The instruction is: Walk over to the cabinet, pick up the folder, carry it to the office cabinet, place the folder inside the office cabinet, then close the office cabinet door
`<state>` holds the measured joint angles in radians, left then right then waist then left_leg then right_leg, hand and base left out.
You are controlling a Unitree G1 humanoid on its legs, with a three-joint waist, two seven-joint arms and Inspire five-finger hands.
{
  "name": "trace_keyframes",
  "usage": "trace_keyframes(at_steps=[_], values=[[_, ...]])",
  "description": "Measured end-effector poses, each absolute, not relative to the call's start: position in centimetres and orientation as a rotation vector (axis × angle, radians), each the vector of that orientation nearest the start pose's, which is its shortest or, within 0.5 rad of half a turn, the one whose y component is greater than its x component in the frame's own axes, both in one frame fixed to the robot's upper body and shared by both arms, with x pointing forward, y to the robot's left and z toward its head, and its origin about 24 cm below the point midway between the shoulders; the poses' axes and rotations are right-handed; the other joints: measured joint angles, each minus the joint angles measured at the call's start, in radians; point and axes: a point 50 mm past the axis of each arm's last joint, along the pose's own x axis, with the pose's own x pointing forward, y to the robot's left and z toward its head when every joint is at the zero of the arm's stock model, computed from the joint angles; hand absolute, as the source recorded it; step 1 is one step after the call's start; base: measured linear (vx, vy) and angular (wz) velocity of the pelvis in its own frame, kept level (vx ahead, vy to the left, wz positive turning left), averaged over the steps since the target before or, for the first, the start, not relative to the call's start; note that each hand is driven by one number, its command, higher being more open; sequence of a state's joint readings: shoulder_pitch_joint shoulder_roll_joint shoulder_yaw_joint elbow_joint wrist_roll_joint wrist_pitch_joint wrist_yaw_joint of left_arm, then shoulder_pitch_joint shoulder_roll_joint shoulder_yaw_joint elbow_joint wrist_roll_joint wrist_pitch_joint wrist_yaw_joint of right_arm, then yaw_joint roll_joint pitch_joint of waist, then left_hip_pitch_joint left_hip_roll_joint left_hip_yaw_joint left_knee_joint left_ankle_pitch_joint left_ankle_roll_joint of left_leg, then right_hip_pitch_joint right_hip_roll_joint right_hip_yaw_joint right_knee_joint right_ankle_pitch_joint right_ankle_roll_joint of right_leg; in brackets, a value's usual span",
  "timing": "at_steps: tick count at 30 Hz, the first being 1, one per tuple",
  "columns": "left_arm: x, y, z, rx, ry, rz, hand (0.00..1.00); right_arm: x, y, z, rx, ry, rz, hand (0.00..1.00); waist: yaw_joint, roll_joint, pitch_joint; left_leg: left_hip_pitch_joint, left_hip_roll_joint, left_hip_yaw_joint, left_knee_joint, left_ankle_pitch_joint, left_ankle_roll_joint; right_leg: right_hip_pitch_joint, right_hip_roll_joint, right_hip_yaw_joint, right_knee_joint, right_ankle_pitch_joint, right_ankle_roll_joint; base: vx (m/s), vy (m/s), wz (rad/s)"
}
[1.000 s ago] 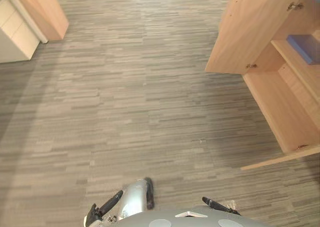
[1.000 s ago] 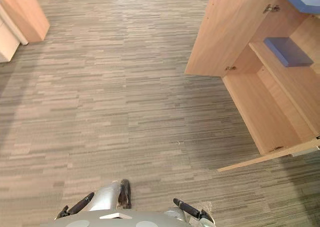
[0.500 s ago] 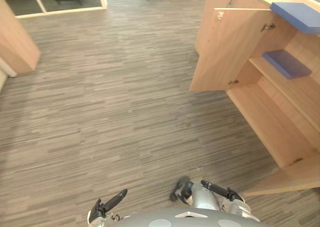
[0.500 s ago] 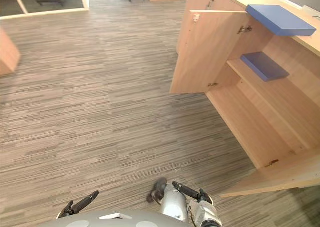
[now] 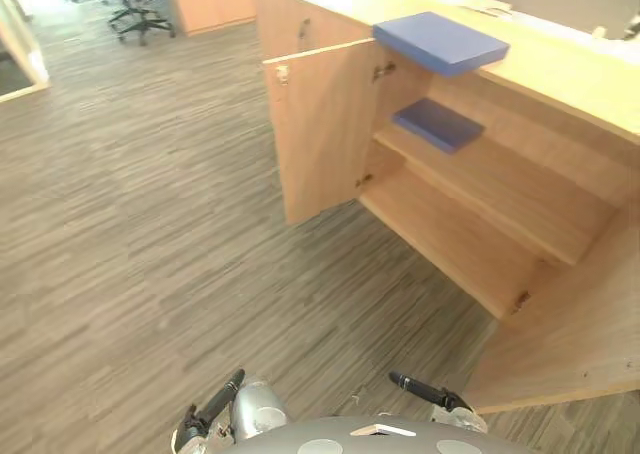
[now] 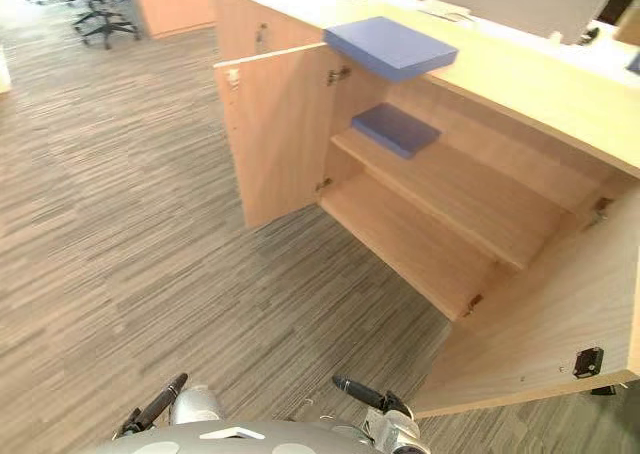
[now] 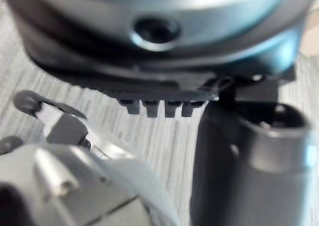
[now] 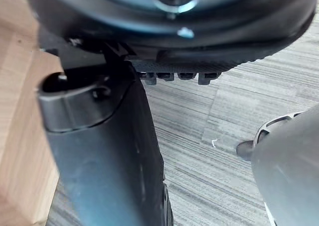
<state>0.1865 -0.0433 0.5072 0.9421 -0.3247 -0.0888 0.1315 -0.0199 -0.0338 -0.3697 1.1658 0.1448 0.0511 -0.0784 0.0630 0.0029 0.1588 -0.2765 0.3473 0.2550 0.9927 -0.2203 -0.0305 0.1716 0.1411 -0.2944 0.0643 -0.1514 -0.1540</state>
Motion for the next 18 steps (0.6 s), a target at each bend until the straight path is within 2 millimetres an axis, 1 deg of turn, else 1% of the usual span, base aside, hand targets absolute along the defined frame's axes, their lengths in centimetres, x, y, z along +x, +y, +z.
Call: trace_keyframes(at_steps=[1,2,3,4,5,6,7,8,9,10,11,12,13,14,15,16,17,18], values=[[5.3,21.6,-15.9,-0.456,0.974,0.847,1.00,10.0,-19.9,-16.6,0.275,1.166,-0.476,1.00,0.007,0.002,0.005,-0.002,-0.050,-0.048,-0.150,-0.014,-0.019,0.020,-0.003,0.045,-0.004,-0.002,0.006,0.43,0.175,-1.05],[5.1,21.5,-16.0,-0.457,0.983,0.856,1.00,10.2,-19.7,-16.5,0.274,1.160,-0.469,1.00,0.012,-0.002,0.008,0.000,-0.105,-0.112,-0.310,-0.012,-0.025,0.041,-0.012,0.083,-0.017,-0.008,0.017,0.43,0.203,-1.04],[5.1,21.3,-16.0,-0.460,0.986,0.856,1.00,10.4,-19.6,-16.5,0.272,1.158,-0.463,1.00,0.012,-0.005,0.012,0.001,-0.134,-0.146,-0.387,-0.008,-0.032,0.049,-0.018,0.097,-0.018,-0.014,0.026,0.42,0.252,-0.89],[5.2,21.2,-16.0,-0.470,0.984,0.863,1.00,10.6,-19.4,-16.5,0.268,1.152,-0.451,1.00,0.015,-0.005,0.022,0.002,-0.185,-0.204,-0.518,0.018,-0.057,0.070,-0.033,0.123,-0.018,-0.026,0.047,0.33,0.245,-0.73],[5.2,21.1,-16.0,-0.479,0.983,0.868,1.00,10.6,-19.4,-16.5,0.270,1.149,-0.450,1.00,0.015,-0.008,0.030,-0.001,-0.218,-0.238,-0.616,0.057,-0.059,0.092,-0.049,0.142,-0.018,-0.041,0.074,0.32,0.259,-0.67],[5.3,21.1,-16.0,-0.485,0.981,0.871,1.00,10.5,-19.4,-16.5,0.272,1.150,-0.452,1.00,0.016,-0.011,0.031,-0.003,-0.227,-0.248,-0.649,0.076,-0.058,0.096,-0.054,0.152,-0.017,-0.048,0.086,0.31,0.287,-0.64],[5.5,21.0,-16.0,-0.489,0.978,0.871,1.00,10.3,-19.4,-16.5,0.275,1.144,-0.456,1.00,0.017,0.001,0.025,-0.010,-0.246,-0.279,-0.689,0.133,-0.058,0.115,-0.071,0.173,-0.014,-0.067,0.116,0.26,0.247,-0.61],[5.4,20.9,-16.1,-0.489,0.981,0.874,1.00,10.1,-19.5,-16.5,0.270,1.140,-0.456,1.00,0.019,0.002,0.022,-0.001,-0.257,-0.296,-0.690,0.191,-0.059,0.126,-0.085,0.196,-0.010,-0.083,0.143,0.43,0.399,-0.75],[5.2,20.8,-16.1,-0.490,0.991,0.878,1.00,10.0,-19.2,-16.5,0.267,1.137,-0.447,1.00,0.021,-0.003,0.016,0.005,-0.275,-0.276,-0.664,0.233,-0.048,0.131,-0.116,0.225,0.012,-0.108,0.174,0.39,0.331,-0.58],[5.3,21.0,-16.0,-0.479,0.984,0.877,1.00,10.1,-19.2,-16.5,0.262,1.136,-0.442,1.00,0.017,-0.013,0.012,0.006,-0.280,-0.261,-0.648,0.216,-0.036,0.121,-0.134,0.230,0.033,-0.112,0.184,0.47,0.393,-0.60],[5.6,21.3,-15.9,-0.471,0.971,0.875,1.00,10.0,-19.3,-16.5,0.263,1.139,-0.436,1.00,0.018,-0.014,0.012,0.003,-0.285,-0.232,-0.598,0.169,-0.017,0.107,-0.156,0.242,0.070,-0.109,0.193,0.37,0.325,-0.59],[5.8,21.3,-15.9,-0.470,0.967,0.874,1.00,10.0,-19.3,-16.5,0.264,1.139,-0.436,1.00,0.021,-0.013,0.009,0.006,-0.298,-0.217,-0.543,0.131,0.002,0.104,-0.182,0.253,0.095,-0.109,0.194,0.34,0.334,-0.64],[5.8,21.4,-15.9,-0.467,0.968,0.876,1.00,10.0,-19.4,-16.5,0.266,1.139,-0.442,1.00,0.022,-0.010,0.002,0.008,-0.304,-0.210,-0.521,0.114,0.010,0.100,-0.195,0.260,0.112,-0.109,0.194,0.33,0.387,-0.86],[5.6,20.6,-16.1,-0.483,0.989,0.867,1.00,9.9,-19.7,-16.5,0.278,1.135,-0.457,1.00,0.029,0.015,-0.017,0.043,-0.307,-0.183,-0.534,0.060,0.029,0.051,-0.218,0.287,0.226,-0.109,0.194,0.22,0.319,-0.83],[5.6,20.5,-16.2,-0.482,0.994,0.863,1.00,10.0,-20.0,-16.4,0.279,1.129,-0.462,1.00,0.032,0.018,-0.019,0.070,-0.311,-0.161,-0.553,0.054,0.033,0.017,-0.233,0.293,0.309,-0.111,0.196,0.20,0.307,-1.04],[5.6,20.6,-16.1,-0.462,0.999,0.852,1.00,10.0,-20.2,-16.4,0.271,1.127,-0.458,1.00,0.033,0.015,-0.019,0.136,-0.333,-0.119,-0.602,0.053,0.048,-0.056,-0.275,0.289,0.506,-0.100,0.210,0.12,0.225,-0.69],[5.6,20.4,-16.2,-0.449,1.006,0.834,1.00,10.0,-20.3,-16.4,0.258,1.131,-0.451,1.00,0.025,0.011,-0.020,0.179,-0.350,-0.096,-0.622,0.047,0.062,-0.110,-0.314,0.266,0.642,-0.067,0.199,0.14,0.244,-0.62],[5.7,20.7,-16.1,-0.422,1.008,0.812,1.00,9.9,-20.6,-16.3,0.246,1.130,-0.451,1.00,0.010,0.012,-0.017,0.231,-0.368,-0.075,-0.636,0.032,0.078,-0.158,-0.369,0.214,0.782,-0.004,0.165,0.14,0.232,-0.30]])
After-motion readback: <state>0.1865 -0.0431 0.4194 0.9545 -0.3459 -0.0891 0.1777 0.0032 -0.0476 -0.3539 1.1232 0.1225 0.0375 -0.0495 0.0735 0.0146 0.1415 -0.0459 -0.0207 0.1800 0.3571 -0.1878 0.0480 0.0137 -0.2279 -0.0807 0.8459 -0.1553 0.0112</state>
